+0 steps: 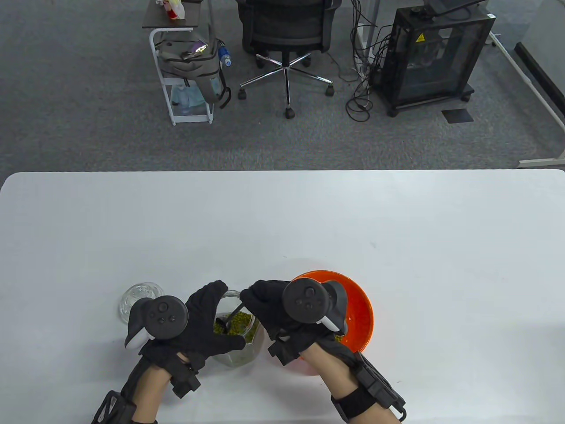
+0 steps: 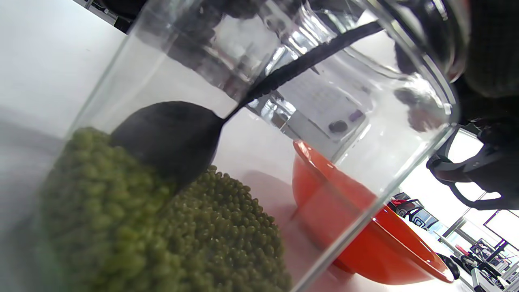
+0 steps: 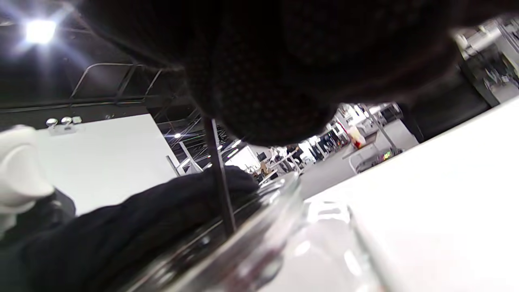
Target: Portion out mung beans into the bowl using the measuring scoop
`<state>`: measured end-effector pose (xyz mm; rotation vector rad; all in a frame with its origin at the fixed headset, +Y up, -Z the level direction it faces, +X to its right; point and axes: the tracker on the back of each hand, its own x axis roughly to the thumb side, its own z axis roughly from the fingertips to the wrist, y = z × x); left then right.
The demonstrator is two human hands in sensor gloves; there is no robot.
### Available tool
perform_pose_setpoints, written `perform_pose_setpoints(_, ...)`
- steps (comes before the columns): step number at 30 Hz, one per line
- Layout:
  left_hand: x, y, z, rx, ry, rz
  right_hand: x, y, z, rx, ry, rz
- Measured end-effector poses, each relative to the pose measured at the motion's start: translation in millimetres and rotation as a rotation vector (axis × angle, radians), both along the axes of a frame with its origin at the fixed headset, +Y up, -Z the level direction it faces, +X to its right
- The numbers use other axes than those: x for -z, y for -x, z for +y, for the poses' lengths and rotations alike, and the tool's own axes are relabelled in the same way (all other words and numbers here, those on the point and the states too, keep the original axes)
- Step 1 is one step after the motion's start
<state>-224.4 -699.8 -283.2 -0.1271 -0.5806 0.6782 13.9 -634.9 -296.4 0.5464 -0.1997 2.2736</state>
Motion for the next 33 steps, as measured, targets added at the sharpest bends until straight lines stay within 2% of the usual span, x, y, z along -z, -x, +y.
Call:
perform_pose_setpoints(2, 0, 0, 0, -0.002, 0.001, 0.000, 4, -6, -4, 0.066, 0.110, 0.014)
perform_pose_setpoints(5, 0, 0, 0, -0.003, 0.001, 0.001, 9, -16, -11, 0.147, 0.213, -0.014)
perform_pose_setpoints(11, 0, 0, 0, -0.001, 0.000, 0.000, 13, -39, -19, 0.234, 0.328, -0.123)
perform_pose_setpoints(14, 0, 0, 0, 0.000, 0.000, 0.001, 15, -50, -25, 0.291, 0.430, -0.136)
perform_pose_setpoints(24, 0, 0, 0, 0.004, -0.002, 0.001, 17, -88, -42, 0.521, 0.550, -0.162)
perform_pose_setpoints(33, 0, 0, 0, 0.003, -0.001, 0.001, 18, -119, -43, 0.596, 0.565, -0.192)
